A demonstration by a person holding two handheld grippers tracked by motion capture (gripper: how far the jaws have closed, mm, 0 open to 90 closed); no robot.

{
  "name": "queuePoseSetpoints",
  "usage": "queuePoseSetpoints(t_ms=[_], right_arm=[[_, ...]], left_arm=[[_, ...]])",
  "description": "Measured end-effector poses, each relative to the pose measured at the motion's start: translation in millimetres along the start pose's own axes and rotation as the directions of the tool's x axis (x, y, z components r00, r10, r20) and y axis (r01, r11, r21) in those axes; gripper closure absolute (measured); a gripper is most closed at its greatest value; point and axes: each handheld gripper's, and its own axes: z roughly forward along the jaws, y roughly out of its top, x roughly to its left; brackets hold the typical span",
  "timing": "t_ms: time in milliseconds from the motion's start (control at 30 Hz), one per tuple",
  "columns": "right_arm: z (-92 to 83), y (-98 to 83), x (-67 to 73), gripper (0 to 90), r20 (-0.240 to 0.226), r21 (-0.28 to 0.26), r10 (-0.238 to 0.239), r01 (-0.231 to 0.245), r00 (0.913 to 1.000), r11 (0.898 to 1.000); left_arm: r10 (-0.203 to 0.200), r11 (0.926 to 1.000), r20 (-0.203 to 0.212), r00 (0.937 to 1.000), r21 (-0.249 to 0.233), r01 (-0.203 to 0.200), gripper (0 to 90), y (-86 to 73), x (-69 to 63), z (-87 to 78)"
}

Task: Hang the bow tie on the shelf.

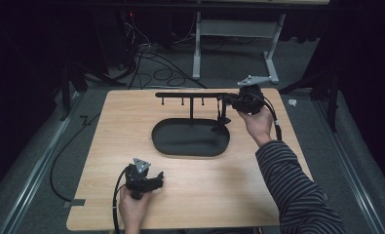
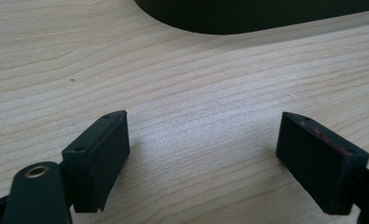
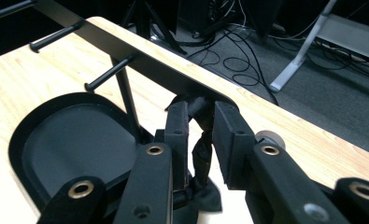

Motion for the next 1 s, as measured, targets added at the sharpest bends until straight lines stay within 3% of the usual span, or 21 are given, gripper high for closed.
queuePoseSetpoints(t_ms=[300,500,633,1000], right_arm=[[-14.5,-5.6,-4.8,74.4,-0.026,-0.008,-0.005,0.004,0.9997,1.000],[-24.9,-10.6,-10.9,70.2,-0.038,-0.023,0.019,-0.020,0.9991,1.000],[-30.8,-14.3,-14.0,62.8,-0.042,-0.039,0.054,-0.056,0.9977,0.998],[-40.5,-21.3,-15.7,55.9,-0.047,-0.050,0.075,-0.077,0.9961,0.996]], left_arm=[[0.000,1.0000,0.001,1.0000,0.000,0.000,17.6,-0.1,0.0,0.0],[0.001,1.0000,0.001,1.0000,0.000,-0.001,17.6,-0.1,0.1,0.0],[0.000,1.0000,0.001,1.0000,-0.001,0.000,17.6,-0.1,0.0,0.0],[0.000,1.0000,0.001,1.0000,-0.001,0.000,17.6,-0.1,0.0,0.0]])
